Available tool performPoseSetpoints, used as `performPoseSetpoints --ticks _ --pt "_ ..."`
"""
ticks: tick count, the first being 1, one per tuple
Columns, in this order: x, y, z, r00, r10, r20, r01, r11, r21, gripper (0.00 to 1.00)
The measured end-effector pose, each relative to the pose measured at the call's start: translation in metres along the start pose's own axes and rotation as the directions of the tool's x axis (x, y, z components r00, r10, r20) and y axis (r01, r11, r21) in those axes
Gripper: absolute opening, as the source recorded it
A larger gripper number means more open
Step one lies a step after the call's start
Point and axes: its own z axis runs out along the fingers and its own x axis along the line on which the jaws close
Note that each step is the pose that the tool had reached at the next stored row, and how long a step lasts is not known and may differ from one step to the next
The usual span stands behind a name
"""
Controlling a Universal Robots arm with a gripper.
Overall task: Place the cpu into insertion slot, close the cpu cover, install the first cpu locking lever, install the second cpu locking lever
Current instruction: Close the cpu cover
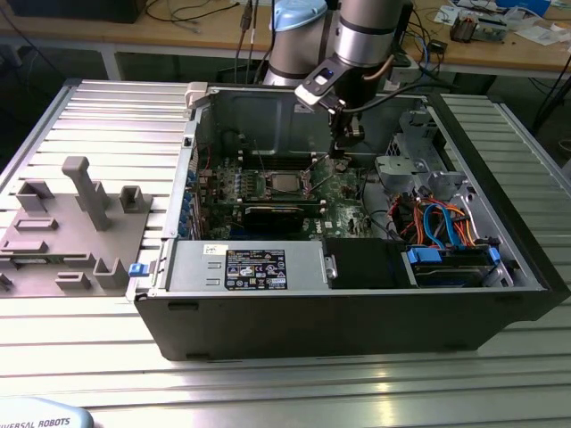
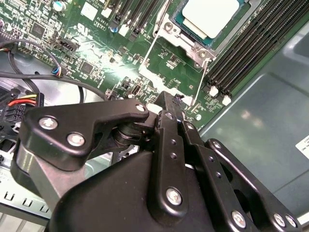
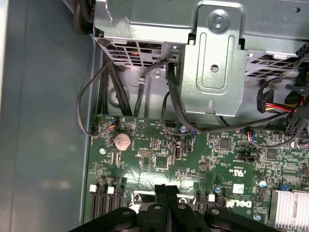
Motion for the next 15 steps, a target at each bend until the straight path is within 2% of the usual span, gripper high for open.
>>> performPoseSetpoints --ticks 15 --pt "-0.0008 0.0092 0.0002 1.0000 0.000 0.0001 0.000 1.0000 0.0001 0.11"
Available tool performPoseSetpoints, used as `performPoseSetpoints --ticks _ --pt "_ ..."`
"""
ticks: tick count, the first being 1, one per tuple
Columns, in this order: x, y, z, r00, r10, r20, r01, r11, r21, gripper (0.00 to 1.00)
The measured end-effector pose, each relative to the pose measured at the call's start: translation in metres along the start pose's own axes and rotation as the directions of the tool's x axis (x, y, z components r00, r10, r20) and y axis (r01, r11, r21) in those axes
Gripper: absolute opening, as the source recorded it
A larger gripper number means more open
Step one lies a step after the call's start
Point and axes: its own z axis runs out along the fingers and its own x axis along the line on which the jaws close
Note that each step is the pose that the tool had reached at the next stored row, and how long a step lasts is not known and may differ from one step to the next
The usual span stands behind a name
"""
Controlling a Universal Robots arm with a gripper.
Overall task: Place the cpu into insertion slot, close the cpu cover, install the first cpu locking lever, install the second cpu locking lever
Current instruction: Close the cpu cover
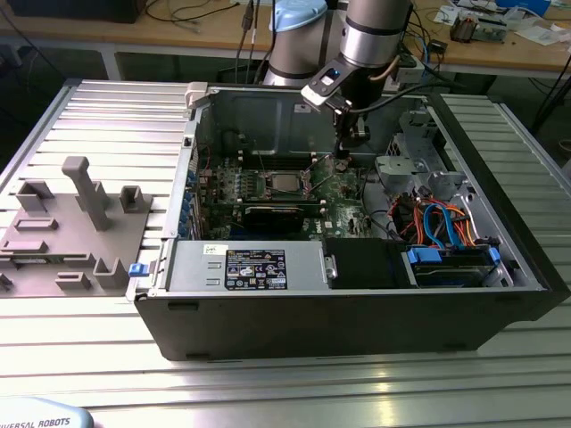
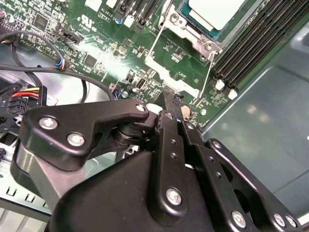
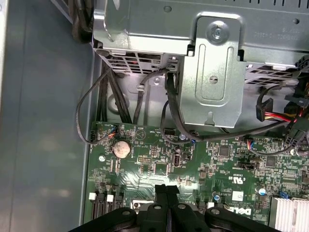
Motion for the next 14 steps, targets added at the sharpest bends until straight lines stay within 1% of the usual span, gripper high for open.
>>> performPoseSetpoints --ticks 3,10,14 --pt "-0.0002 0.0025 0.0001 1.0000 0.000 -0.0001 0.000 1.0000 0.0000 0.11" --pt "-0.0005 0.0054 0.0002 1.0000 0.000 -0.0001 0.000 1.0000 0.0000 0.11" --pt "-0.0007 0.0092 0.0005 1.0000 0.000 0.0001 0.000 1.0000 0.0000 0.11"
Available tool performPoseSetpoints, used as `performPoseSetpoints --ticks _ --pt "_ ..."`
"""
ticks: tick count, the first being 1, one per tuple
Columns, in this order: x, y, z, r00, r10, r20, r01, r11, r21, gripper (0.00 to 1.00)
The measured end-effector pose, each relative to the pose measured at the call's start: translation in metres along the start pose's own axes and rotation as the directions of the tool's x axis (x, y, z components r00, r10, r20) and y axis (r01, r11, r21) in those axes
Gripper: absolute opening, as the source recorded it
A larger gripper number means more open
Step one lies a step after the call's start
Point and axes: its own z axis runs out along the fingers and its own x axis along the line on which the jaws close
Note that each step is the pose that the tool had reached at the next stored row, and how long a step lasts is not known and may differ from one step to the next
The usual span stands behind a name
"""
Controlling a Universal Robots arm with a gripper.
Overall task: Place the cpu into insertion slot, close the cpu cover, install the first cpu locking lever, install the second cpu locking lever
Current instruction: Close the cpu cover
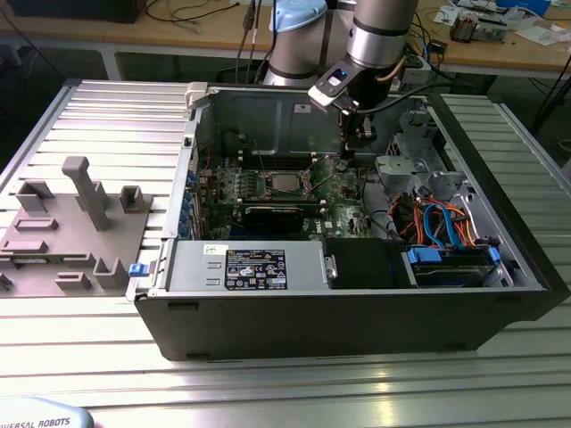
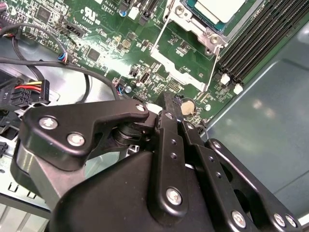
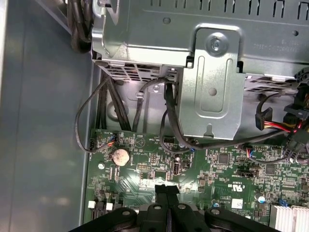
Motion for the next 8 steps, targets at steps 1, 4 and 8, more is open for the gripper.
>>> performPoseSetpoints --ticks 1,4,8 --pt "0.0000 0.0001 0.0002 1.0000 0.000 0.0001 0.000 1.0000 0.0000 0.11" --pt "0.0000 0.0002 0.0019 1.0000 0.000 0.0000 0.000 1.0000 0.0000 0.11" --pt "0.0000 0.0003 0.0057 1.0000 0.000 -0.0001 0.000 1.0000 0.0000 0.11"
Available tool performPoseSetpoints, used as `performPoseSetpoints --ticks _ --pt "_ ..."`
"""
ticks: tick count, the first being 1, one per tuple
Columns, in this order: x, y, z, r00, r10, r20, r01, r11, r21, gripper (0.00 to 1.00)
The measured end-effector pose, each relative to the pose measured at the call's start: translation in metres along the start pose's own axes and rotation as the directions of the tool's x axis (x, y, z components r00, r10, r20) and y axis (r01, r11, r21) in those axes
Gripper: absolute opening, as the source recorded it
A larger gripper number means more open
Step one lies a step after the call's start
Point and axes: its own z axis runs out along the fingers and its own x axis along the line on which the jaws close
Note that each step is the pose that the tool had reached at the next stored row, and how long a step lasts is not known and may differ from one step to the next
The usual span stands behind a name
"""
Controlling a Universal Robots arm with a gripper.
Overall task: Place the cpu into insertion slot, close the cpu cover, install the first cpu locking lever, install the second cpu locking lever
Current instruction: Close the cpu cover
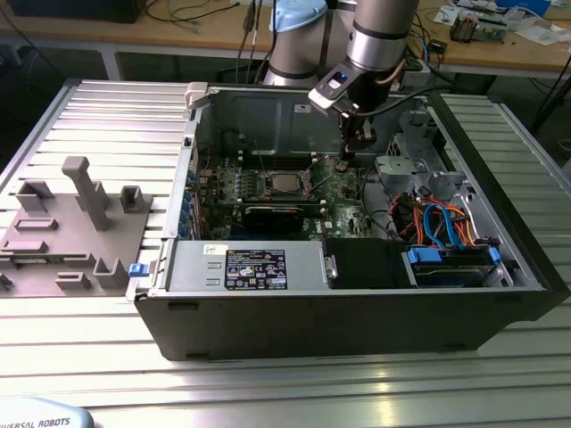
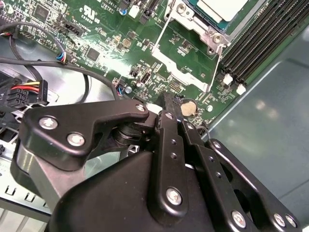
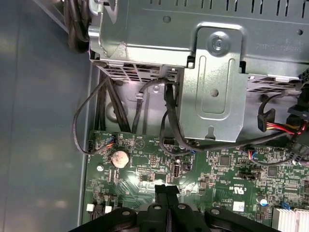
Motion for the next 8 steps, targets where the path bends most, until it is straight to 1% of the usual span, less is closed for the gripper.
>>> performPoseSetpoints --ticks 2,8 --pt "0.0000 0.0000 0.0033 1.0000 0.000 0.0000 0.000 1.0000 0.0000 0.11" --pt "0.0000 0.0000 0.0066 1.0000 0.000 -0.0001 0.000 1.0000 0.0000 0.11"
